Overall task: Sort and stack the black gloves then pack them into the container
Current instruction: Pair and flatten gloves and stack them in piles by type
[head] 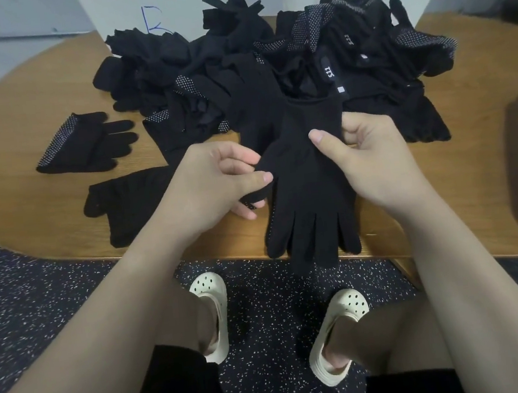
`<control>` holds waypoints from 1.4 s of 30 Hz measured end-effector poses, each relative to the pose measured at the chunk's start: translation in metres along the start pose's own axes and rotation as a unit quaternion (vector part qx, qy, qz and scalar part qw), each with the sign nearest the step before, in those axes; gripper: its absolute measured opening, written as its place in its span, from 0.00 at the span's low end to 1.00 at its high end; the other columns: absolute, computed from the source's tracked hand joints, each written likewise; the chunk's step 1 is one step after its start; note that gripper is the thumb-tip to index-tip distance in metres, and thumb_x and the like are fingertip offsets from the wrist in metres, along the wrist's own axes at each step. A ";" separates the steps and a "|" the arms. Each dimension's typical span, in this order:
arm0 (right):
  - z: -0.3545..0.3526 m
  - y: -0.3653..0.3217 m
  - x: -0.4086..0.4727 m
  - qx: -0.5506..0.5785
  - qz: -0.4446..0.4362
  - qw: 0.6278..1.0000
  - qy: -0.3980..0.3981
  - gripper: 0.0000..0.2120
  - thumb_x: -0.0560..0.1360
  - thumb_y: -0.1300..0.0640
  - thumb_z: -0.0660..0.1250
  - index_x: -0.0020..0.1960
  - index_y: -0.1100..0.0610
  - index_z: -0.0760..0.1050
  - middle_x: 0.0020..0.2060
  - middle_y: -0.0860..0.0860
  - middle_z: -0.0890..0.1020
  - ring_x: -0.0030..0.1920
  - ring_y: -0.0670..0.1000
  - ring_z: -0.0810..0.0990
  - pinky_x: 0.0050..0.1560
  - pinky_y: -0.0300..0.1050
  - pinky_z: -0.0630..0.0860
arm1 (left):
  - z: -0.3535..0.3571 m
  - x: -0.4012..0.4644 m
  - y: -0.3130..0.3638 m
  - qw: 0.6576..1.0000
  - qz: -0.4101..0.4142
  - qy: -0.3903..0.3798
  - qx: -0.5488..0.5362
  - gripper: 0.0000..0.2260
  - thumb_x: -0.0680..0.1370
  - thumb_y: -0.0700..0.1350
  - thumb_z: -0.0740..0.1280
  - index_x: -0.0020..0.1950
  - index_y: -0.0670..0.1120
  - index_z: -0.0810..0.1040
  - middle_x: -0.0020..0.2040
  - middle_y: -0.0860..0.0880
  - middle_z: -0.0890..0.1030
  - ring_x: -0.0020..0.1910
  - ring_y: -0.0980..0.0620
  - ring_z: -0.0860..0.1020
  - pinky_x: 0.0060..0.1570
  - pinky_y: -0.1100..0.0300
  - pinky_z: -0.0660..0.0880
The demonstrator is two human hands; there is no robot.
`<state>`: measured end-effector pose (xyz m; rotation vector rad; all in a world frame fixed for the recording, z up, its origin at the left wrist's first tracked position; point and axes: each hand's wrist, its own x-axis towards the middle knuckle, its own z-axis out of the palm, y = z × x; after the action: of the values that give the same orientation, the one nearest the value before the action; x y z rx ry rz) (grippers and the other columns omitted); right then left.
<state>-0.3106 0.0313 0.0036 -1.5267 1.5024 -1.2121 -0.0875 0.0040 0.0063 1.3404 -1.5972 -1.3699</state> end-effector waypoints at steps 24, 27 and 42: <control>0.015 0.022 0.022 -0.256 -0.011 0.963 0.078 0.19 0.79 0.48 0.72 0.38 0.59 0.72 0.30 0.50 0.75 0.33 0.53 0.74 0.38 0.47 0.74 | -0.003 0.001 -0.014 0.967 0.062 0.078 0.237 0.03 0.77 0.49 0.75 0.48 0.54 0.83 0.35 0.61 0.83 0.35 0.67 0.79 0.45 0.63 0.76; 0.017 0.024 0.021 -0.271 -0.003 0.958 0.094 0.17 0.78 0.47 0.72 0.38 0.57 0.74 0.32 0.48 0.77 0.36 0.52 0.77 0.41 0.50 0.78 | -0.002 0.002 -0.016 0.963 0.067 0.084 0.248 0.03 0.76 0.49 0.76 0.48 0.54 0.83 0.34 0.60 0.82 0.35 0.67 0.78 0.44 0.64 0.74; 0.020 0.023 0.017 -0.306 -0.008 0.944 0.121 0.15 0.79 0.49 0.71 0.39 0.56 0.74 0.39 0.50 0.75 0.40 0.52 0.75 0.46 0.51 0.76 | 0.001 0.003 -0.015 0.951 0.053 0.075 0.294 0.04 0.77 0.51 0.75 0.47 0.55 0.81 0.38 0.59 0.81 0.38 0.60 0.78 0.46 0.57 0.79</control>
<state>-0.3021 0.0089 -0.0219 -1.8219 2.1775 -1.0150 -0.0852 0.0029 -0.0089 1.6138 -2.0227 -0.7216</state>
